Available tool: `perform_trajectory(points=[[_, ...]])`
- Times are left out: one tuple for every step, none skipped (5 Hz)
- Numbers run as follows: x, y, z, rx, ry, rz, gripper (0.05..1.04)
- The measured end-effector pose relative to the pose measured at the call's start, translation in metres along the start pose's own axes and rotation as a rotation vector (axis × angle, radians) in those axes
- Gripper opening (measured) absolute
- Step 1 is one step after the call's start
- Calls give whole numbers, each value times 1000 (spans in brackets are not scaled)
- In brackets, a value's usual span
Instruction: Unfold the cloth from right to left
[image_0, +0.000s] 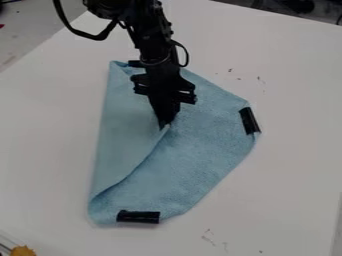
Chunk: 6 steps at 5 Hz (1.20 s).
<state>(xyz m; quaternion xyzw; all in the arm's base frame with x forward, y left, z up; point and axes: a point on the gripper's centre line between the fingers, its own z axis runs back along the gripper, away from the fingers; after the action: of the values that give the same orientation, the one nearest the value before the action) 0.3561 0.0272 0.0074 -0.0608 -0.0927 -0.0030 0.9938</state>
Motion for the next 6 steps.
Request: perform_trajectory(points=[[-1, 0, 0, 2, 2, 0, 74], [-4, -3, 8, 68, -7, 6, 58], [-5, 7, 54, 193, -136, 80, 57], [-24, 28, 65, 208, -199, 148, 57], [-50, 64, 60, 206, -239, 240, 57], [-65, 86, 57, 198, -260, 244, 57]])
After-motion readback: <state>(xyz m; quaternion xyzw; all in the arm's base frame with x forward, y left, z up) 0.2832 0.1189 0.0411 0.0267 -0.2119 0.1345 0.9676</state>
